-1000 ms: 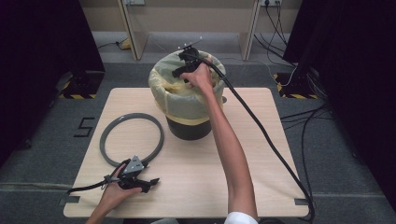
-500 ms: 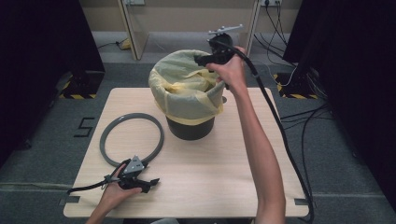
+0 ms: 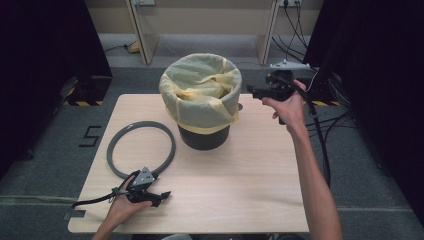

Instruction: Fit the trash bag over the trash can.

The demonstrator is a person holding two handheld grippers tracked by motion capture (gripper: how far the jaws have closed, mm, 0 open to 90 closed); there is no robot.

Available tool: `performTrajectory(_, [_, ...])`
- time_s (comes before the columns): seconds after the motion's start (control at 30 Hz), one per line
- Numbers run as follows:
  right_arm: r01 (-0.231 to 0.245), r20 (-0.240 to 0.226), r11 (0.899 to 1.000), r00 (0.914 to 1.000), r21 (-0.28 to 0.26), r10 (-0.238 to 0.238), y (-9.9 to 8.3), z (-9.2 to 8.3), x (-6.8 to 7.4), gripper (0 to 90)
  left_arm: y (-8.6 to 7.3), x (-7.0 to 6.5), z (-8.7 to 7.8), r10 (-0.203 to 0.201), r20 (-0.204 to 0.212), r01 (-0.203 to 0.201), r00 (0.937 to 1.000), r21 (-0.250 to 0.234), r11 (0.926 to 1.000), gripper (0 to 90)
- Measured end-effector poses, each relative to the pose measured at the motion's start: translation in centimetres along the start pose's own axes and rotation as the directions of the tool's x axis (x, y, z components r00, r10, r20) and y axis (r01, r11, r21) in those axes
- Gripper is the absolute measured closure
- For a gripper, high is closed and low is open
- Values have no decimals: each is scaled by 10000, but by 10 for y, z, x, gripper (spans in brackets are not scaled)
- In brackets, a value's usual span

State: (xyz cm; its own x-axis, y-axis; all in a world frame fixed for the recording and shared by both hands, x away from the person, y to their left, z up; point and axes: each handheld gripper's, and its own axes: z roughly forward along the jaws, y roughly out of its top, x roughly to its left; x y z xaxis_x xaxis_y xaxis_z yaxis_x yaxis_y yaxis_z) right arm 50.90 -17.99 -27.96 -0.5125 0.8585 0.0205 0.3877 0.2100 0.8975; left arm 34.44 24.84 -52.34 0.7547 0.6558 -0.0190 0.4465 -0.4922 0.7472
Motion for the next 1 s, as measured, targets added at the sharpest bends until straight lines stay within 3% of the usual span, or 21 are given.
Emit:
performTrajectory(0.13, [115, 268, 9999, 9996, -31, -114, -30, -6, -4, 237, 0, 0, 0, 4, 9, -4, 10000, 3, 10000, 164])
performTrajectory(0.23, [-146, 252, 9994, 9996, -316, 154, -55, -8, -6, 233, 0, 0, 0, 7, 8, -7, 10000, -9, 10000, 164])
performTrajectory(0.4, [-221, 447, 9997, 9987, -116, 226, -102, -5, -6, 199, 0, 0, 0, 24, 15, -24, 10000, 4, 10000, 162])
performTrajectory(0.6, [-484, 174, 9985, 9987, 255, 480, -153, -3, -1, 161, 0, 1, 1, 40, 39, -40, 10000, 5, 10000, 159])
performTrajectory(0.73, [-403, 357, 9975, 9986, 587, 382, -183, -3, 4, 161, 0, 1, 1, 49, 50, -49, 10000, 8, 10000, 156])
performTrajectory(1.0, [-466, 158, 9898, 9989, 1346, 449, -228, -3, 17, 167, 1, 1, 1, 59, 62, -60, 10000, 17, 10000, 153])
